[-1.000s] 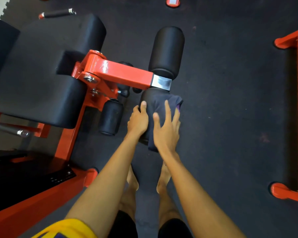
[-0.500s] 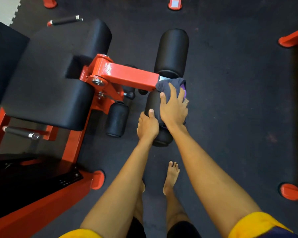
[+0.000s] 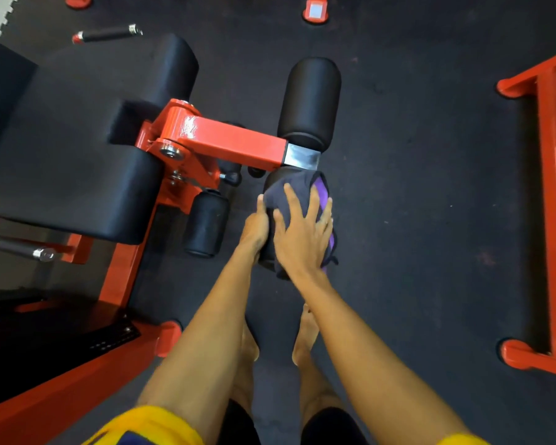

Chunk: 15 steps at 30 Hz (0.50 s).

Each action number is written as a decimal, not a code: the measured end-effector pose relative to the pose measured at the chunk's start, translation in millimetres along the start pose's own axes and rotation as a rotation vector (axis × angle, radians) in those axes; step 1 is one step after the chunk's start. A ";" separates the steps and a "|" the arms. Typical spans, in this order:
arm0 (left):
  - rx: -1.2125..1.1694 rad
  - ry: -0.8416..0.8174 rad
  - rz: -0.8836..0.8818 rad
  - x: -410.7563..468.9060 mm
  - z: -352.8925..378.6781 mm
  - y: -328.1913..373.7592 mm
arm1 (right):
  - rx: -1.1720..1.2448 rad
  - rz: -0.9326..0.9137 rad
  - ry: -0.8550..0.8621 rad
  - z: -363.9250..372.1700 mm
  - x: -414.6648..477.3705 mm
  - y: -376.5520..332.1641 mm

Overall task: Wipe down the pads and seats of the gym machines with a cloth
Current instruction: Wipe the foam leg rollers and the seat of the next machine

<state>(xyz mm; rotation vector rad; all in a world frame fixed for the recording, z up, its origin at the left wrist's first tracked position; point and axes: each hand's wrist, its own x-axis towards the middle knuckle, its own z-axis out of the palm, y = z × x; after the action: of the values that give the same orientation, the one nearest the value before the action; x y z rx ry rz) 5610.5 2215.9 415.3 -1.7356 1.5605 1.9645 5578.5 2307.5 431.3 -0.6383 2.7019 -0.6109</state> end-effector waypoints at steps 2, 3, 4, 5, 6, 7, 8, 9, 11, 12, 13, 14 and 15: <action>0.027 0.072 0.070 -9.6 8.2 0.7 | 0.042 0.073 -0.026 -10.0 36.9 -9.6; 0.018 0.088 0.097 -12.5 10.3 -1.0 | 0.025 0.067 -0.029 -12.9 49.0 -12.5; 0.000 0.098 0.120 -11.0 12.6 -6.1 | -0.020 0.015 -0.029 -14.0 55.7 -13.2; -0.017 0.105 0.112 -9.7 12.1 -11.6 | -0.063 -0.067 -0.023 -12.4 56.6 -12.4; -0.040 0.094 0.118 -9.3 10.5 -14.4 | -0.079 -0.142 -0.007 -11.2 53.5 -9.4; -0.050 0.083 0.110 -10.9 9.8 -15.8 | -0.063 -0.176 0.017 -10.0 48.6 -4.7; -0.057 0.072 0.118 -9.2 8.5 -17.9 | -0.009 -0.143 0.038 -10.3 45.6 -0.8; -0.067 0.064 0.119 -12.0 7.5 -16.8 | 0.104 -0.031 0.048 -12.3 45.9 1.1; -0.094 0.059 0.123 -16.5 4.4 -10.9 | 0.402 0.337 0.054 -18.6 54.8 -2.8; -0.109 0.055 0.120 -16.7 2.8 -12.4 | 0.500 0.493 0.033 -21.0 58.0 -7.6; -0.115 0.053 0.120 -15.9 1.9 -12.7 | 0.511 0.558 0.014 -22.7 59.1 -13.9; -0.113 0.052 0.124 -14.9 1.9 -14.3 | 0.439 0.519 0.005 -23.2 54.8 -18.0; -0.103 0.051 0.123 -16.8 2.4 -13.5 | 0.306 0.386 0.026 -21.6 48.1 -20.4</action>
<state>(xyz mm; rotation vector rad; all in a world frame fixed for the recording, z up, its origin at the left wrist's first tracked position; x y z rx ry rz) 5623.4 2232.9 419.8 -1.7802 1.6479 2.1087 5536.4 2275.0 450.5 -0.0296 2.5730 -0.8994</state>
